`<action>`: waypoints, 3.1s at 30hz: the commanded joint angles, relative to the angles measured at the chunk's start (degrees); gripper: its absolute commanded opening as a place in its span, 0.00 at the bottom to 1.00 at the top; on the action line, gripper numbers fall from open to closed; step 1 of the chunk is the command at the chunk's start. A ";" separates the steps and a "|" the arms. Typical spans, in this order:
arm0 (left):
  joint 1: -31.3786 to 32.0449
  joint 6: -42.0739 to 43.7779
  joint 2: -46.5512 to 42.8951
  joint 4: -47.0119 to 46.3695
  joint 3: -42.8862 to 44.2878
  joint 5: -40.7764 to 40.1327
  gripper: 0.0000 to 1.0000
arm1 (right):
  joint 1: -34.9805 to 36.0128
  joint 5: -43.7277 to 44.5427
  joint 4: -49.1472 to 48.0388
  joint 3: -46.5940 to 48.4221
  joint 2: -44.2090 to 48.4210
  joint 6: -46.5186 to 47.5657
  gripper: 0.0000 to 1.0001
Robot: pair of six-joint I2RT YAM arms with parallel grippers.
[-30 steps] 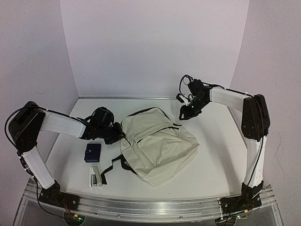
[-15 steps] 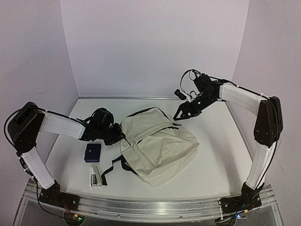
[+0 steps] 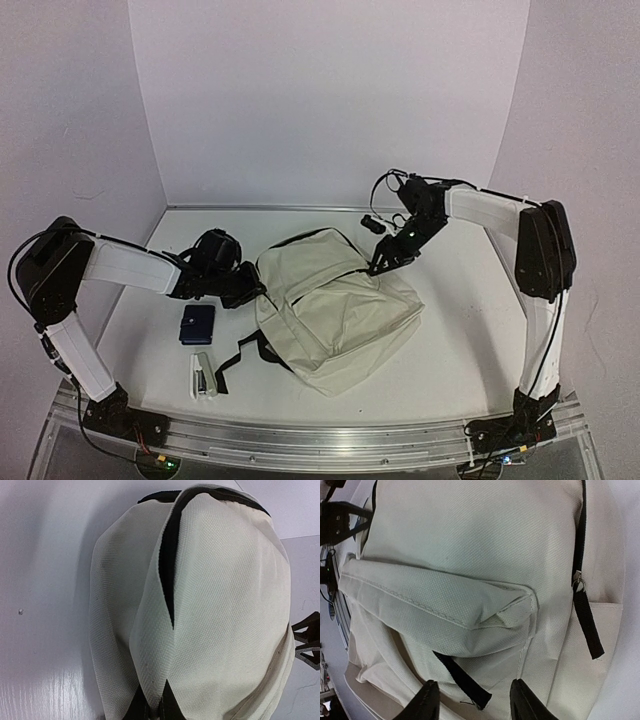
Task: Pack the student bag
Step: Unzip the student bag at the center of the board.
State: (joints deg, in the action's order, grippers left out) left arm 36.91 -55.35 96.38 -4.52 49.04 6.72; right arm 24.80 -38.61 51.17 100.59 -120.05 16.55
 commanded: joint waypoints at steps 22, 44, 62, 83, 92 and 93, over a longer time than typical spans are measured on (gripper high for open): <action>-2.60 -0.68 -0.44 -0.15 -3.11 1.67 0.00 | -6.05 19.99 0.61 18.33 -10.10 0.55 0.00; 3.66 6.35 -18.56 26.13 -1.48 -5.97 0.73 | -0.35 12.34 0.25 27.19 -8.17 -7.10 0.03; 9.41 28.55 8.68 29.71 35.05 -2.09 0.78 | -0.42 9.20 -2.69 -5.88 14.51 -18.06 0.62; 12.04 30.83 20.51 34.75 47.14 -3.35 0.22 | -3.33 9.78 -6.36 -22.23 8.84 -19.96 0.47; 12.04 23.02 12.34 23.86 33.55 4.49 0.00 | -6.18 18.85 -7.40 -6.98 -1.28 -14.59 0.00; 12.08 21.80 11.80 21.98 32.45 5.75 0.00 | -6.24 19.24 -7.39 -4.68 -3.17 -14.27 0.00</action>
State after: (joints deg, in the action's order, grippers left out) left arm 48.63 -28.53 113.12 21.65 86.54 5.71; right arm 20.56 -28.42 46.76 87.34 -117.29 -1.42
